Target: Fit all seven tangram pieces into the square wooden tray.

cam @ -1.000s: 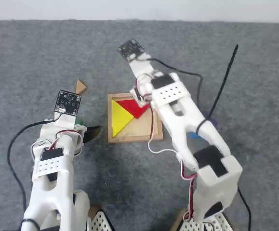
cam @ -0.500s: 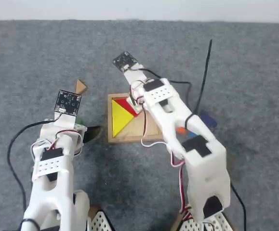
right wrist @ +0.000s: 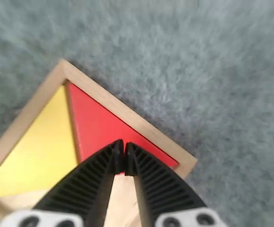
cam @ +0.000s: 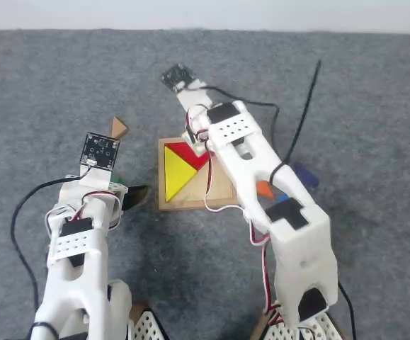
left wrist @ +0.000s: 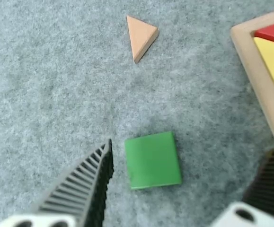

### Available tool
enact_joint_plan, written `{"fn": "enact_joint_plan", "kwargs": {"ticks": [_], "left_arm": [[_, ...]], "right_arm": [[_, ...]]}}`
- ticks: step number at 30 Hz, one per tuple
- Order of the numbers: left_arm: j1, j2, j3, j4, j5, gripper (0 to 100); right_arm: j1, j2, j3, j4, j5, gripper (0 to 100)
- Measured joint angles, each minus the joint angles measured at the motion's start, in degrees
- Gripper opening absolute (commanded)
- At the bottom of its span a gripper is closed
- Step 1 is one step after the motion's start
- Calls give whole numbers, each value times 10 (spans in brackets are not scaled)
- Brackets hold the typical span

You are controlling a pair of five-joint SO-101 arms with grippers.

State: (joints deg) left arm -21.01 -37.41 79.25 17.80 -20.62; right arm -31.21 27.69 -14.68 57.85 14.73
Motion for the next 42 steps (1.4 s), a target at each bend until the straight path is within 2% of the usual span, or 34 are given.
{"fn": "enact_joint_plan", "kwargs": {"ticks": [9, 15, 22, 31, 33, 37, 42], "left_arm": [[0, 0, 0, 0, 0, 445], [0, 0, 0, 0, 0, 445], [0, 0, 0, 0, 0, 445], [-6, 0, -2, 1, 0, 445], [-20, 0, -32, 33, 8, 445], [-25, 17, -141, 151, 36, 445], [-4, 113, -270, 264, 40, 445]], "right_arm": [[-2, -276, 258, -2, 0, 8], [22, -378, 431, -65, 1, 9], [83, -392, 475, -74, -4, 10], [153, -392, 484, -75, -86, 10], [169, -392, 491, -81, -101, 10], [172, -392, 523, -120, -109, 10], [173, -392, 541, -155, -111, 10]]}}
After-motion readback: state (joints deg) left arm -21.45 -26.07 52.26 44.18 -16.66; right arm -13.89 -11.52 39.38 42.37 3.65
